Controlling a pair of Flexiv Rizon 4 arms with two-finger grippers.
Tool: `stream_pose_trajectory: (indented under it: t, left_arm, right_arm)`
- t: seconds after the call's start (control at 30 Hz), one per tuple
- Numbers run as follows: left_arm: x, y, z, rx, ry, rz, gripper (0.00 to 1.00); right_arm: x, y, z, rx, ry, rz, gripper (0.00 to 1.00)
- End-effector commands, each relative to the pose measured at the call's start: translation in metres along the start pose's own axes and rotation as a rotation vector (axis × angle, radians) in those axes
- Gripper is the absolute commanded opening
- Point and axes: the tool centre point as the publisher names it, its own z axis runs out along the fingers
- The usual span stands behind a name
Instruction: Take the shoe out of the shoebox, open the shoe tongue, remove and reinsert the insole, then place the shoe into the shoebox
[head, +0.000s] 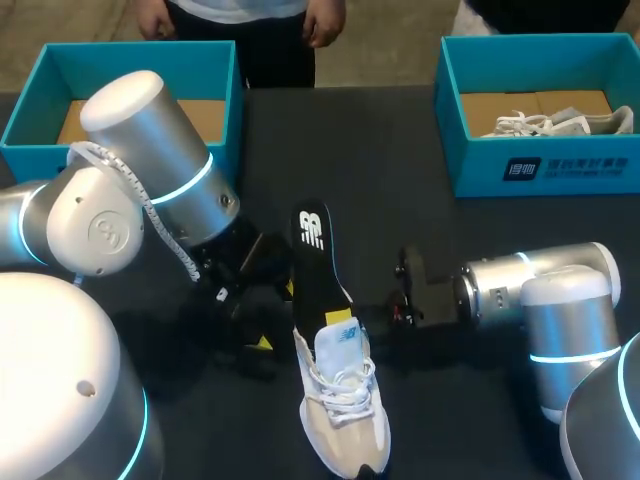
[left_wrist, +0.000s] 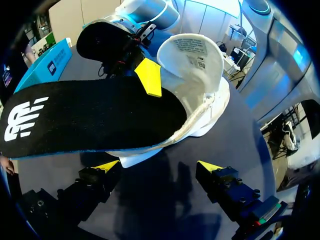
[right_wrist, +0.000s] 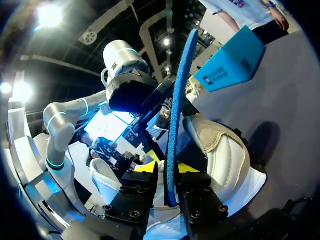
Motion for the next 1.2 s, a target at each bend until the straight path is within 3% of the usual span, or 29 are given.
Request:
stream_pose_trajectory:
  t: [0.03, 0.37, 1.2]
  left_arm:
    - [0.001, -0.001, 0.000, -0.004, -0.003, -0.001, 1.00]
    - [0.001, -0.001, 0.000, -0.004, -0.003, -0.001, 1.00]
    - [0.001, -0.001, 0.000, -0.004, -0.003, -0.001, 1.00]
  right_arm:
    - [-0.001, 0.003, 0.003, 0.000, -0.003, -0.005, 0.24]
    - [-0.005, 0.000, -0.002, -0.003, 0.005, 0.002, 0.32]
    - [0.005, 0.003, -0.005, 0.033, 0.042, -0.040, 0.34]
